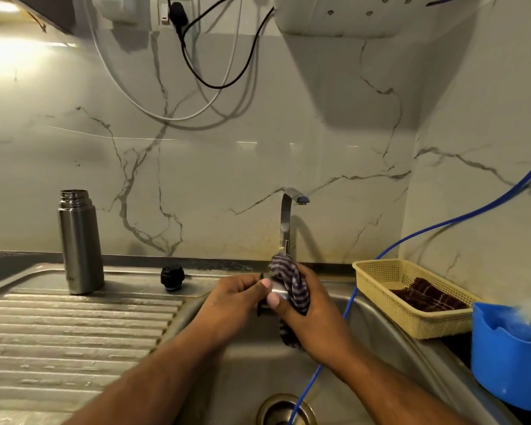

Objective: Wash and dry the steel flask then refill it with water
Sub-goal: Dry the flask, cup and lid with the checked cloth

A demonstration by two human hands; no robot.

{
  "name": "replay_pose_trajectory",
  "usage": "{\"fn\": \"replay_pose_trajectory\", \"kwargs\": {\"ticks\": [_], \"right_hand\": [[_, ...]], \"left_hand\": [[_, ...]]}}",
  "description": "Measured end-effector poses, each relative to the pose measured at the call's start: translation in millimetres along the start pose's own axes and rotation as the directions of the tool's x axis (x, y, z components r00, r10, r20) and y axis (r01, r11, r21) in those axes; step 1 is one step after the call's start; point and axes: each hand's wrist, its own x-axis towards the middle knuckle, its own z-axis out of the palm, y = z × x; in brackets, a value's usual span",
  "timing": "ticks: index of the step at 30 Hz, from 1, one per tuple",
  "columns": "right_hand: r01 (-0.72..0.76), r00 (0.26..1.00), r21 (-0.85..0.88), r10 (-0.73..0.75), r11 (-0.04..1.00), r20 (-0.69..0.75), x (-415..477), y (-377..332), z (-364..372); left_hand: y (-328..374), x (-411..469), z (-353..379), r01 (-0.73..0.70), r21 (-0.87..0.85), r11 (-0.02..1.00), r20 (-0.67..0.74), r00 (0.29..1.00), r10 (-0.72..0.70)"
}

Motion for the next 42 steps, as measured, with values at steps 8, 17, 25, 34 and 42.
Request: {"fn": "replay_pose_trajectory", "kwargs": {"ticks": [8, 17, 25, 34, 42], "right_hand": [[0.252, 0.967, -0.28, -0.235, 0.926, 0.094, 5.9, -4.4, -14.6], [0.324, 0.943, -0.363, -0.329, 0.873, 0.05, 0.5, -11.6, -15.1], [0.354, 0.932, -0.356, -0.356, 0.865, 0.061, -2.2, -19.4, -17.7], [0.333, 0.942, -0.32, -0.324, 0.887, 0.081, 0.0, -22.3, -24.6], [0.25, 0.968, -0.14, -0.25, 0.958, 0.021, 1.3, -22.6, -31.8]], "left_hand": [[1.3, -1.6, -1.7, -0.043, 0.011, 0.999, 0.075, 0.996, 0.043], [-7.1, -1.3, 2.3, -0.064, 0.009, 0.998, 0.027, 0.998, 0.064], [-12.6, 2.4, -2.9, -0.12, -0.067, 0.991, -0.014, 0.993, 0.119], [-10.2, 1.7, -8.2, -0.172, -0.001, 0.985, 0.038, 0.984, 0.172], [-4.4, -1.9, -7.5, -0.154, -0.069, 0.986, 0.129, 0.978, 0.162]]}}
